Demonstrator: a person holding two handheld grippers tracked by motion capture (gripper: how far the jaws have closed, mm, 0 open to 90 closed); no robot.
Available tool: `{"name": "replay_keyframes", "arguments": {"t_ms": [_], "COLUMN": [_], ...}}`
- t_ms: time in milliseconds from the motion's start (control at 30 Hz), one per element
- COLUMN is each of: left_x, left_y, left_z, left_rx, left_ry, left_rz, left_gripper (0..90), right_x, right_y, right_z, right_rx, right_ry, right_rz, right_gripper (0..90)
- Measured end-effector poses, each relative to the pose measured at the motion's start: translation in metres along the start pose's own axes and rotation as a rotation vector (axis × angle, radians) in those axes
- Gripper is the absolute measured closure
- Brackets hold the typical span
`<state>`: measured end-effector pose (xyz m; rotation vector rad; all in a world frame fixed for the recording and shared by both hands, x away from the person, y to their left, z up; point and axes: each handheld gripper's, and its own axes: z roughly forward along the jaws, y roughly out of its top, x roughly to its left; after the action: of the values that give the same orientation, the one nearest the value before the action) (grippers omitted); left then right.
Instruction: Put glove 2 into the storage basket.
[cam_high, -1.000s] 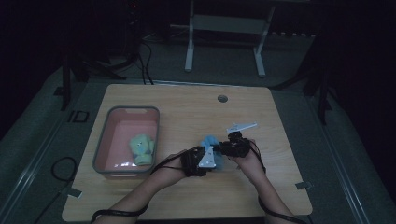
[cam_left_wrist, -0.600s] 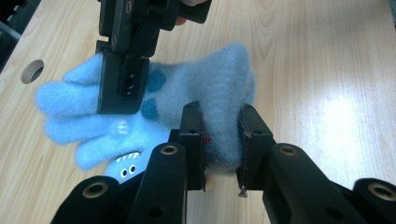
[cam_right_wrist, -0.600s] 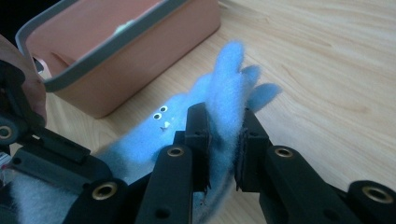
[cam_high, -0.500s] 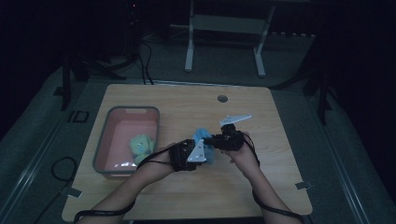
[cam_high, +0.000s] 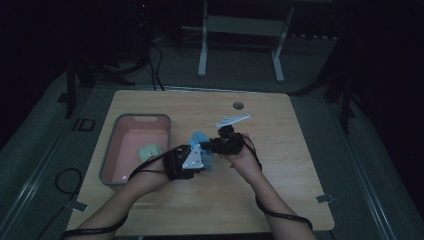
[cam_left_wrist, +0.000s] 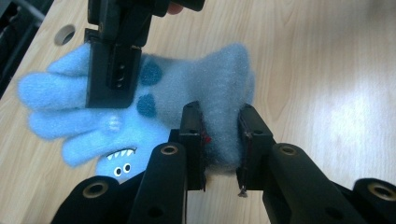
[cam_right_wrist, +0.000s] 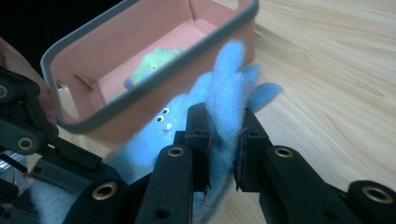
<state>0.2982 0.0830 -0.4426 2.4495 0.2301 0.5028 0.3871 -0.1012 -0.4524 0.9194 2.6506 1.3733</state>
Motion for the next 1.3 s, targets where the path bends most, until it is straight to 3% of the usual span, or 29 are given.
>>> {"name": "replay_keyframes", "arguments": {"t_ms": [233,700,1300], "left_x": [0.007,0.015,0.019], "left_y": [-0.013,-0.051,-0.103], "left_z": [-0.012,-0.048,-0.078], "left_rx": [0.019,0.041,0.089], "left_ry": [0.012,0.08,0.128], "left_rz": [-0.017,-0.063,-0.142], "left_gripper": [76.1,76.2,76.2], "right_x": [0.01,0.041,0.076], "right_y": [0.017,0.052,0.08], "right_z": [0.016,0.053,0.112], "right_rx": [0.002,-0.003,0.016], "right_ry": [0.023,0.062,0.133], "right_rz": [-0.02,-0.071,-0.109], "right_gripper": [78.7,78.6,78.6]}}
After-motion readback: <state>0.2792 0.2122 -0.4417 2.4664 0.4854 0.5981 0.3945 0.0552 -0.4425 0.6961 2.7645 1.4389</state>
